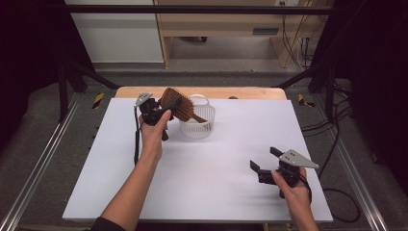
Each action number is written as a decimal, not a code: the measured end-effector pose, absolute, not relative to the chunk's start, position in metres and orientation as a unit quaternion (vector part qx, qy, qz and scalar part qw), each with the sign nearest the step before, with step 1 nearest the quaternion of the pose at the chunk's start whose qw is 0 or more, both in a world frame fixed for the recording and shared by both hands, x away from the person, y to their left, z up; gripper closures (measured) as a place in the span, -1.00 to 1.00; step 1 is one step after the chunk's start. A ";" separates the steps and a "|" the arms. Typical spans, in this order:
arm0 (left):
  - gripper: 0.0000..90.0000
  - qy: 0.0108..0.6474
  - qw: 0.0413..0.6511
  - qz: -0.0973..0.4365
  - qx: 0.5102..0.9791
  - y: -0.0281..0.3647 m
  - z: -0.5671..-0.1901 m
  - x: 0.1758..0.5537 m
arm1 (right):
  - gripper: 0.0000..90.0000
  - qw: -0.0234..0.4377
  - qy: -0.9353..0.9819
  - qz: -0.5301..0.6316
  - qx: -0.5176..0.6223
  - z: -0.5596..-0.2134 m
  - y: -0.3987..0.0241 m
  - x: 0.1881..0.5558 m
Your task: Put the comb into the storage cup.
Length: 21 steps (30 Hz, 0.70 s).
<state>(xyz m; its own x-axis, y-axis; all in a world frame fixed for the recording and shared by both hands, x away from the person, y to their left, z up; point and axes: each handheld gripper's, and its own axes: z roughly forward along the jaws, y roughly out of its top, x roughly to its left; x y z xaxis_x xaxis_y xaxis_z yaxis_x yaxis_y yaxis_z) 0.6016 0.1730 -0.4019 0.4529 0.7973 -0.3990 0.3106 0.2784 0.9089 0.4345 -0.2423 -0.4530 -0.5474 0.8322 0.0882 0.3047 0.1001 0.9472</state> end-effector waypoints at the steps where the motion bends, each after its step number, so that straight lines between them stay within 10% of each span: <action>1: -0.49 0.487 0.634 0.192 0.569 0.173 -0.402 0.601 | -0.89 0.248 0.699 0.534 0.406 -0.453 -0.242 0.435; 21: -0.90 0.478 0.620 0.226 0.580 0.172 -0.397 0.593 | -0.89 0.246 0.701 0.533 0.405 -0.453 -0.241 0.434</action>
